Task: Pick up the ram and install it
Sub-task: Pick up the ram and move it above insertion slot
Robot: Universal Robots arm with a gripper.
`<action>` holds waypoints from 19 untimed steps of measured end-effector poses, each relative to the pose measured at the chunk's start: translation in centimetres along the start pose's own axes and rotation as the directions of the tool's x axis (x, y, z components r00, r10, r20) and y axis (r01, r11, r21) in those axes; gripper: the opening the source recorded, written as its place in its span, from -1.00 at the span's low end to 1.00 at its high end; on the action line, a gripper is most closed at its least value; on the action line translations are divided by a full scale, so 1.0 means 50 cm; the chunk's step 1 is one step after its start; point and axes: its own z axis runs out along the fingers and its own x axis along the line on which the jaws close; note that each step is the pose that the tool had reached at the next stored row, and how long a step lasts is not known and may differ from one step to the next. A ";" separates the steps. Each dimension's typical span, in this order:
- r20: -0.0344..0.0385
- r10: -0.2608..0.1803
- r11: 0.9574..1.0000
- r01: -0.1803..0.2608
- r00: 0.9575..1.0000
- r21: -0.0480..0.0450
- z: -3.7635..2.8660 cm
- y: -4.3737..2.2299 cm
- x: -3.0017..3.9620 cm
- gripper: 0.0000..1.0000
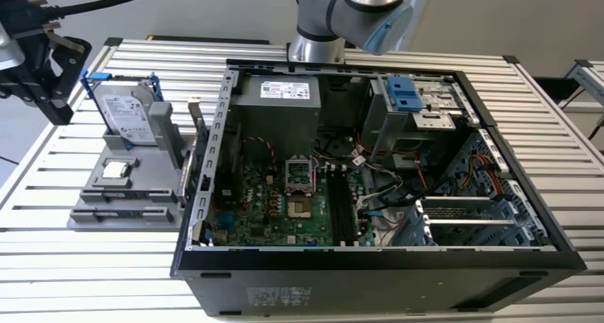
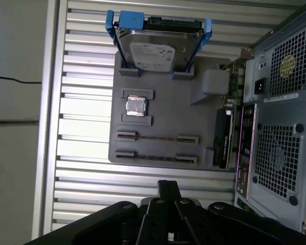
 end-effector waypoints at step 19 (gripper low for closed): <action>-0.002 -0.032 0.999 0.032 0.999 -0.001 0.000 0.000 0.000 -1.00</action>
